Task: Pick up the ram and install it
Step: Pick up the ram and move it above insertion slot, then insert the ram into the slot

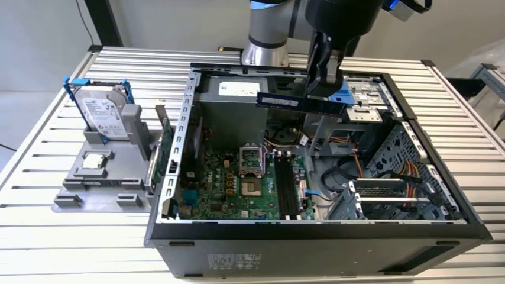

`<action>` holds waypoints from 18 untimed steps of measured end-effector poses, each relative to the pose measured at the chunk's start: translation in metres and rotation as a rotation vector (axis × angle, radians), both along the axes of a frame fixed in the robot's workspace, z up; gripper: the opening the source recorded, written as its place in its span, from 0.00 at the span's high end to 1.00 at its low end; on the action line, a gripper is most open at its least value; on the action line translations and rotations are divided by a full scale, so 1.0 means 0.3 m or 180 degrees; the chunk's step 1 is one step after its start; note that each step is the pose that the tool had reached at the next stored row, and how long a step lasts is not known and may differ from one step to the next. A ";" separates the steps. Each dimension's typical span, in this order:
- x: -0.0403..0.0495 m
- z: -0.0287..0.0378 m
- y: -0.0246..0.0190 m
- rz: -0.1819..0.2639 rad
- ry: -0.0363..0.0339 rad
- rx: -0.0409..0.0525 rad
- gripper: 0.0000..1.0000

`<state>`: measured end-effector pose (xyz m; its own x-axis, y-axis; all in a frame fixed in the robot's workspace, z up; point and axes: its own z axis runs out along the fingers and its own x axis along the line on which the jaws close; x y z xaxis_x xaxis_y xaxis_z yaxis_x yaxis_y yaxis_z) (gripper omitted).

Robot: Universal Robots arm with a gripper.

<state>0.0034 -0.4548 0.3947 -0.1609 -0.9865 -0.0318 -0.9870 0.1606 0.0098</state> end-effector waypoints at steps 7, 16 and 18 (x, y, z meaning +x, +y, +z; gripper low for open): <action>0.000 0.000 0.000 0.0029 0.0000 0.0000 1.00; 0.000 0.000 0.000 0.0084 0.0000 0.0000 1.00; 0.000 0.000 0.000 0.0085 0.0000 0.0000 1.00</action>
